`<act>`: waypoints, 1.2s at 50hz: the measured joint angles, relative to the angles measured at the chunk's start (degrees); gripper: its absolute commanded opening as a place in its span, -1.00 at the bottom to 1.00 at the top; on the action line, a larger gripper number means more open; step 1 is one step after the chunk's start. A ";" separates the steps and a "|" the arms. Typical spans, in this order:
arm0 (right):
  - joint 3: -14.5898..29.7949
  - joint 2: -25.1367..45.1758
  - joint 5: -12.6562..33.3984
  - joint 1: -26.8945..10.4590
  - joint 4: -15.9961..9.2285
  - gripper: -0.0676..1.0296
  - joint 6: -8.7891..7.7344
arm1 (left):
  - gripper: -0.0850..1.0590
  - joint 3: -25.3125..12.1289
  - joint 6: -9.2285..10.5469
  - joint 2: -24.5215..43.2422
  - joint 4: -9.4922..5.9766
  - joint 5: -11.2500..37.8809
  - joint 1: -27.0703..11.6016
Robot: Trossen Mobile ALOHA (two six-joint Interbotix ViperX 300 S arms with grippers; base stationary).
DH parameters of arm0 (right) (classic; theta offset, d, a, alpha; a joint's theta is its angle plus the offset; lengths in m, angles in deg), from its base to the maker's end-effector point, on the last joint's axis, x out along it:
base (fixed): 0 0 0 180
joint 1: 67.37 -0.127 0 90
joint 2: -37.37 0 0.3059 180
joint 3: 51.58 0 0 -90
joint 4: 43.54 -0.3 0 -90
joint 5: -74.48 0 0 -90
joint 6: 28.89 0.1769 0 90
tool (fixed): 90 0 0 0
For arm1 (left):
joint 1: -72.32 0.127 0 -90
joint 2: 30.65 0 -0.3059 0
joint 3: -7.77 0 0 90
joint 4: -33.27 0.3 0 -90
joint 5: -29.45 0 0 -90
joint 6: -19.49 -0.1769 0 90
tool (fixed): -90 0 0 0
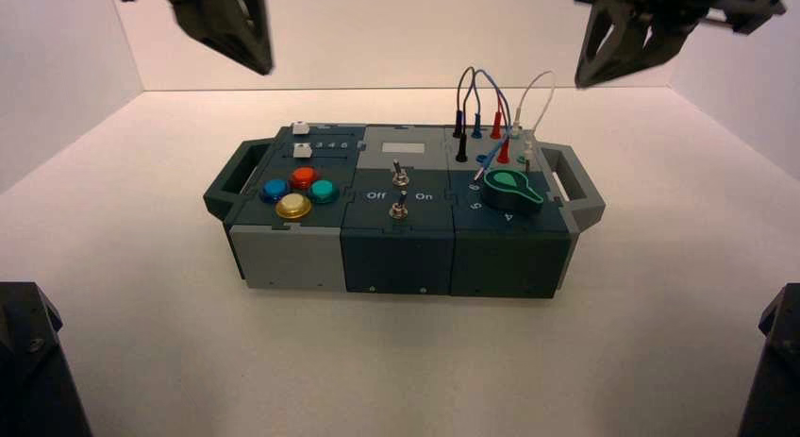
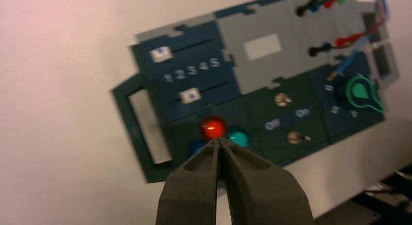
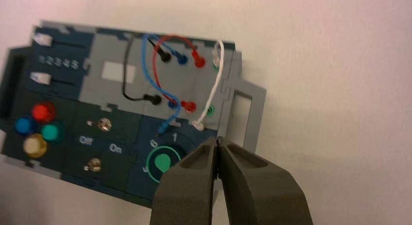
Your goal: Flip the bottom switch off with the left gripper.
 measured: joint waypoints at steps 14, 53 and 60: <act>0.18 11.34 -0.88 0.18 -0.53 -0.92 0.00 | -0.91 -2.90 1.67 7.29 -4.31 -0.44 -6.86; 2.55 23.55 -2.99 1.23 -1.67 -0.92 0.18 | -0.91 -3.96 8.53 11.07 -9.49 -4.83 -12.83; 3.25 24.96 -3.08 1.32 -2.11 -0.92 0.35 | -0.91 -3.96 10.28 12.57 -9.49 -4.83 -14.15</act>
